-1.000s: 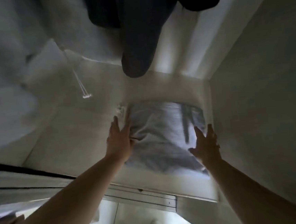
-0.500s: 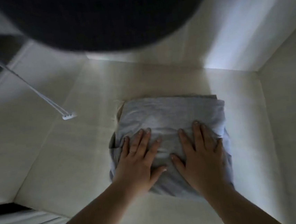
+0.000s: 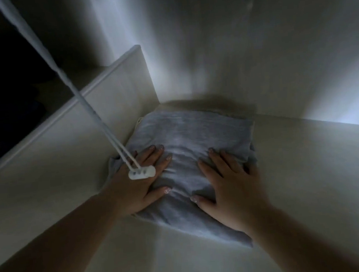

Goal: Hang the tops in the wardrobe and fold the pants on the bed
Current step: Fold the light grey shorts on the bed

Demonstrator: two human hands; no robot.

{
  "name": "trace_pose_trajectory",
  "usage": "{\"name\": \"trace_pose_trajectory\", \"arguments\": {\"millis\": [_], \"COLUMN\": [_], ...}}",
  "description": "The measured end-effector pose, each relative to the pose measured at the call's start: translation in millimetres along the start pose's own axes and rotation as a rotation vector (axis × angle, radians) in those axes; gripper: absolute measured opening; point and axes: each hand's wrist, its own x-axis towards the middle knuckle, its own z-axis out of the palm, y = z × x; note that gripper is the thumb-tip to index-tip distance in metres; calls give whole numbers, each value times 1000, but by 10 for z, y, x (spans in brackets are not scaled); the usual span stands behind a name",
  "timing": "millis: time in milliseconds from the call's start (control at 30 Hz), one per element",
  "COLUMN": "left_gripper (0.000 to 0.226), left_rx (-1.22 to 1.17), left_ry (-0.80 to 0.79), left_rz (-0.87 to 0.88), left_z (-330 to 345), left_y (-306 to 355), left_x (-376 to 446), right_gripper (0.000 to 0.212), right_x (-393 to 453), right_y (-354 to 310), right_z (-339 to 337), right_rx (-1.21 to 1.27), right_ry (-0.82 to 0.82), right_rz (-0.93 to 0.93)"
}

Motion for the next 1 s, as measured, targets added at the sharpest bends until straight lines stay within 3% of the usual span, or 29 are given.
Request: {"name": "trace_pose_trajectory", "arguments": {"millis": [133, 233, 333, 467, 533, 600, 667, 833, 1000], "left_gripper": [73, 76, 87, 66, 54, 45, 47, 62, 45], "left_rx": [82, 141, -67, -260, -261, -213, -162, -27, -467], "left_ry": [-53, 45, 80, 329, 474, 521, 466, 107, 289], "left_rz": [-20, -117, -215, -196, -214, -268, -270, -267, -365], "left_z": [-3, -64, 20, 105, 86, 60, 51, -63, -341], "left_y": [-242, -191, -45, -52, -38, -16, -17, -47, 285], "left_x": [321, 546, 542, 482, 471, 468, 500, 613, 440], "right_gripper": [81, 75, 73, 79, 76, 75, 71, 71, 67], "right_x": [197, 505, 689, 694, 685, 662, 667, 719, 65], "right_y": [-98, -88, -12, -19, -19, -18, -7, 40, 54], "right_z": [119, 93, 103, 121, 104, 86, 82, -9, -83], "right_rx": [43, 60, 59, 81, 113, 148, 133, 89, 287], "right_ry": [91, 104, 129, 164, 183, 243, 240, 54, 176], "right_rz": [105, 95, 80, 70, 75, 92, 105, 93, 216]}}
